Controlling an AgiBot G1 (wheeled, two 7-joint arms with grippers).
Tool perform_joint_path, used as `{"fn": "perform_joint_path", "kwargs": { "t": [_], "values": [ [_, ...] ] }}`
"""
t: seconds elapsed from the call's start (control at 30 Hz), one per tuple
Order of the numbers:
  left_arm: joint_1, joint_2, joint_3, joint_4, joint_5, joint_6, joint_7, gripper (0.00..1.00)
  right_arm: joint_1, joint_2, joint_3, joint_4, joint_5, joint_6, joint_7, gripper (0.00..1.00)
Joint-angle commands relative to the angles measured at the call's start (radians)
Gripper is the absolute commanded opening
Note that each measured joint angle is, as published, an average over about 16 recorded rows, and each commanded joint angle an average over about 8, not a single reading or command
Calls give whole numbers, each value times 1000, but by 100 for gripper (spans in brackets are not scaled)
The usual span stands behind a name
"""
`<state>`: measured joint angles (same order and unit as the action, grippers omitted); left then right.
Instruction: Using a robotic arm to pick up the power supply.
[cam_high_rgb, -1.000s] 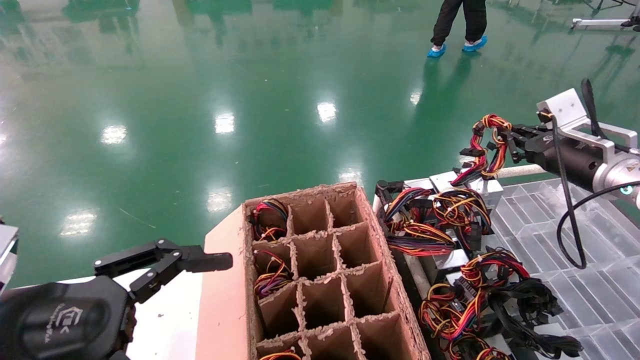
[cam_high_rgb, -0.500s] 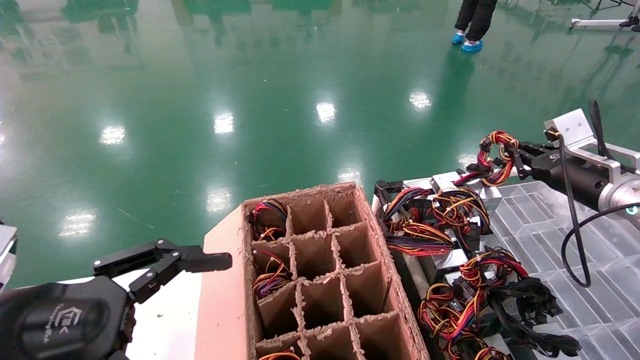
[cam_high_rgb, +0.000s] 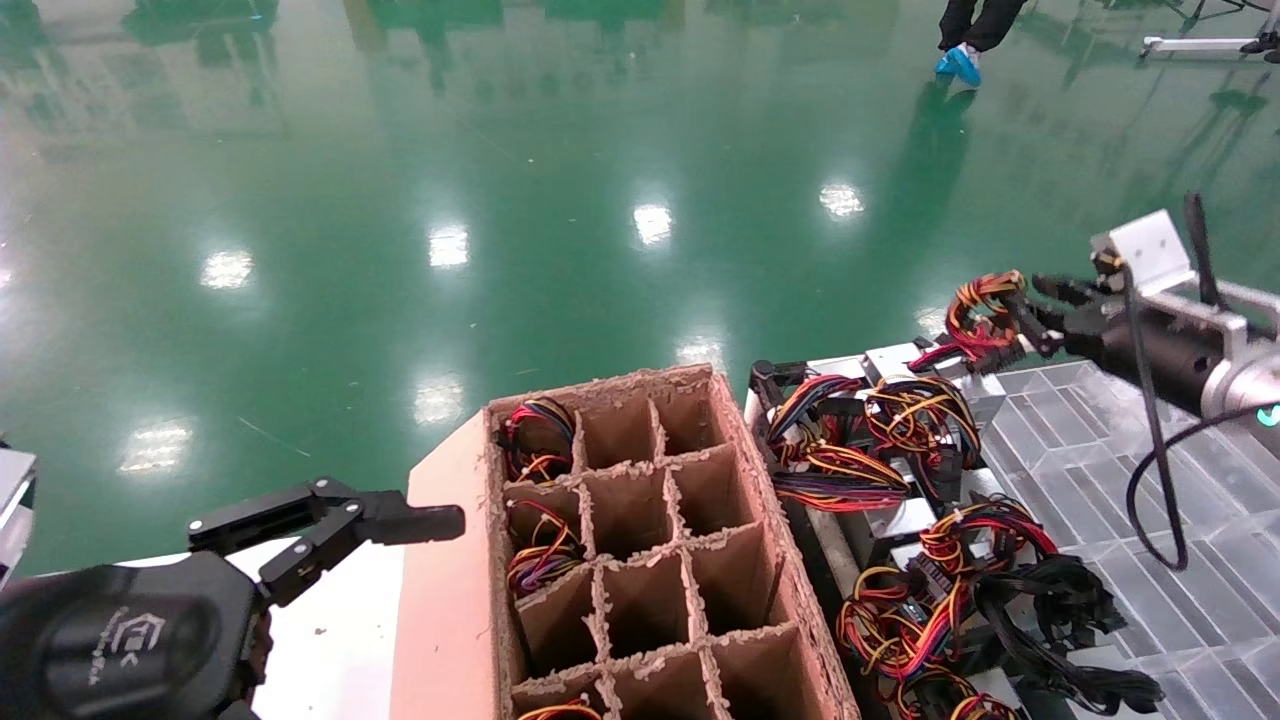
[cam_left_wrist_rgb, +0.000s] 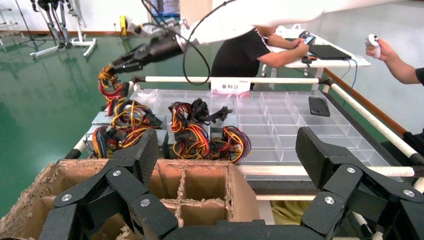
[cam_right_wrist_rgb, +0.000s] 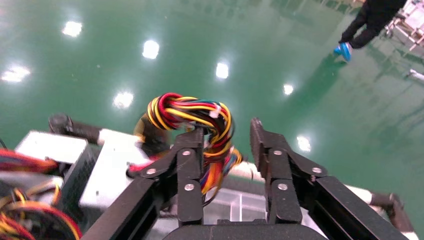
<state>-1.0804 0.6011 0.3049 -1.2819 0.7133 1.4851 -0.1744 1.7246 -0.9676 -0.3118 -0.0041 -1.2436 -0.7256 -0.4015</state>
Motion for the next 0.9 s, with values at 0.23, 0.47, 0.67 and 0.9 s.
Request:
{"fn": "perform_joint_path", "kwargs": {
  "t": [0.23, 0.47, 0.67, 0.9],
  "values": [
    [0, 0, 0, 0, 0, 0, 0, 100, 70, 26, -31, -20, -44, -59, 58, 100],
    [0, 0, 1, 0, 0, 0, 0, 100, 144, 35, -79, -83, -116, -114, 137, 100],
    [0, 0, 1, 0, -1, 0, 1, 100, 244, 7, -164, -200, -237, -131, 228, 100],
    [-1, 0, 1, 0, -1, 0, 1, 100, 366, -22, -196, -339, -286, -185, 301, 100]
  ]
}}
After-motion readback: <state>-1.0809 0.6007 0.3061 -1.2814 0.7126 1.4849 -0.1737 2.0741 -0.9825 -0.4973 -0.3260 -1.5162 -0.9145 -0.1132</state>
